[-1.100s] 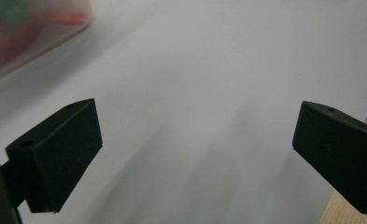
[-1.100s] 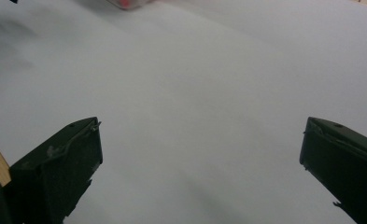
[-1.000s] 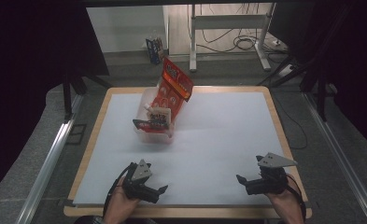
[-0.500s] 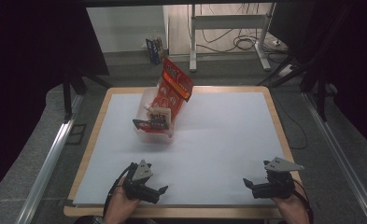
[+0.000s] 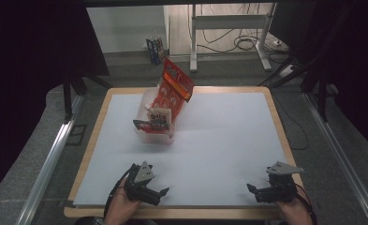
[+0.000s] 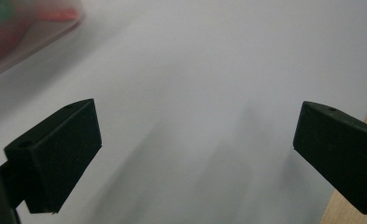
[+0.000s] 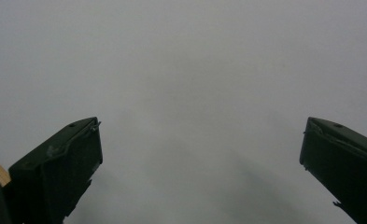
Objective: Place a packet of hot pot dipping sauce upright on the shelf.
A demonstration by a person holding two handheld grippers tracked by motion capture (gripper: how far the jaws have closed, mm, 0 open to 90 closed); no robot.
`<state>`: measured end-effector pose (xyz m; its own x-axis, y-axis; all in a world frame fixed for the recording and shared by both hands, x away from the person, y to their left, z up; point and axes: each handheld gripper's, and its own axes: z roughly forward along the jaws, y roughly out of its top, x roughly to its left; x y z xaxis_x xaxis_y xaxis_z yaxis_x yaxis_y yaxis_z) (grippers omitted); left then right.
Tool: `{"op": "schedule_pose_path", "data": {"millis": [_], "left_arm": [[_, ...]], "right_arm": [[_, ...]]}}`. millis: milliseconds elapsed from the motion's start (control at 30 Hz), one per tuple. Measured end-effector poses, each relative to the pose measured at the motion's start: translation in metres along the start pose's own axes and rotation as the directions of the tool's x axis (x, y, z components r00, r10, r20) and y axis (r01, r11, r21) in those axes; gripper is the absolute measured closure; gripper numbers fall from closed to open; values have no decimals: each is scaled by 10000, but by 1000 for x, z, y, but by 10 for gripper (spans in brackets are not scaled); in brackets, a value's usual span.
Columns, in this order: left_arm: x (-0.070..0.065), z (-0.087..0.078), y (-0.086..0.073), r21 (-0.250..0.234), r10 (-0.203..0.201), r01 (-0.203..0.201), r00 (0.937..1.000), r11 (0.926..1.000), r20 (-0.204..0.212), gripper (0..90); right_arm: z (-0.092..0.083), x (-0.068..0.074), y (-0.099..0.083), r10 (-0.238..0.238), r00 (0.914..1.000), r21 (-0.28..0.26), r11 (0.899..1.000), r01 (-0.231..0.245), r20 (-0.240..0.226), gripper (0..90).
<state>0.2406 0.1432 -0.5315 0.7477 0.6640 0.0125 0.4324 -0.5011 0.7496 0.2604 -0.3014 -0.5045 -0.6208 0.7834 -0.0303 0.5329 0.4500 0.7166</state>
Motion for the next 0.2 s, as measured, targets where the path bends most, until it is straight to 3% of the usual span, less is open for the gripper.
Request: {"op": "schedule_pose_path", "data": {"millis": [200], "left_arm": [[0,1,0,26,7,-7,10000,10000,-4,9]], "right_arm": [[2,0,-1,-50,10000,108,9999,50,-66,0]]}}
